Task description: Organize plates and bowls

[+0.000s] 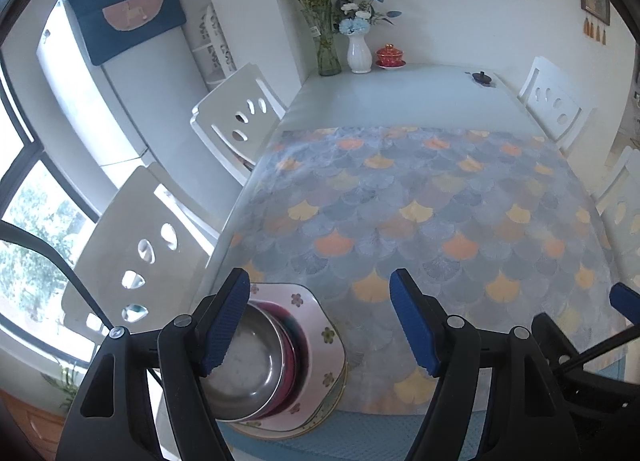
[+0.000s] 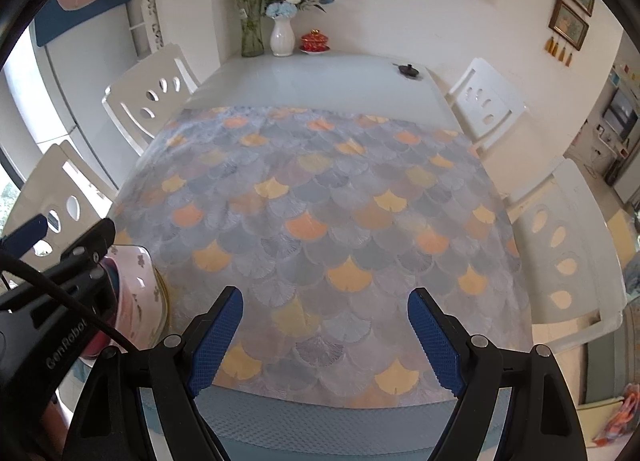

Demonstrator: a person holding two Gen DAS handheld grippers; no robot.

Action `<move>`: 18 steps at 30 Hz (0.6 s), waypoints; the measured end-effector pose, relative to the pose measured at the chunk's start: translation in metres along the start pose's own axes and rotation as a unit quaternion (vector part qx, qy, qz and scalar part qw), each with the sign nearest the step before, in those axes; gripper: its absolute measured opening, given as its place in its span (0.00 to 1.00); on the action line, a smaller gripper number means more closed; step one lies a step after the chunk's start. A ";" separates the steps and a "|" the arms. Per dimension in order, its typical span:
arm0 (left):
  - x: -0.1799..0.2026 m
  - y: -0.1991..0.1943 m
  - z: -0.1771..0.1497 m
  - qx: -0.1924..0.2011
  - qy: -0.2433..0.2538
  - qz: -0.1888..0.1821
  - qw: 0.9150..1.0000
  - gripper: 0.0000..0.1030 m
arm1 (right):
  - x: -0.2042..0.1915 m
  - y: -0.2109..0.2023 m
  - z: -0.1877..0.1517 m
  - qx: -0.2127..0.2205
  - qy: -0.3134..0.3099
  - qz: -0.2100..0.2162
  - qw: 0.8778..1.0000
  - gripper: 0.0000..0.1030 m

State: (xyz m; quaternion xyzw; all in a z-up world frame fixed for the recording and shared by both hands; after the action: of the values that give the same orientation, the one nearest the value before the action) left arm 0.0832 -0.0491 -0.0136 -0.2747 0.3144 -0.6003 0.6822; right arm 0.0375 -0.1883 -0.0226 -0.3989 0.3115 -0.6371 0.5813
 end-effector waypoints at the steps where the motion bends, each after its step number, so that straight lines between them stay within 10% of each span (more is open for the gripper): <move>1: 0.001 0.000 -0.001 0.002 0.002 0.006 1.000 0.71 | 0.000 0.002 0.000 -0.006 0.001 -0.002 1.000 0.80; 18: 0.024 0.009 -0.006 -0.004 0.026 0.032 0.999 0.71 | 0.012 0.019 -0.015 -0.042 0.037 0.023 0.998 0.80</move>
State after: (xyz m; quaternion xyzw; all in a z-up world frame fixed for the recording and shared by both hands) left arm 0.0861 -0.0722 -0.0268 -0.2514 0.3433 -0.5839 0.6913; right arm 0.0337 -0.2037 -0.0452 -0.3919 0.3684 -0.6241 0.5667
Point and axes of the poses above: each gripper's, at about its wrist camera, not at the fingertips, and y roughly the way its jaws point, x to its right, z to its top, the point moved 1 cm from there along y, roughly the way its jaws point, and after that the axes turned 11 degrees about -y, right-handed, at the moved point
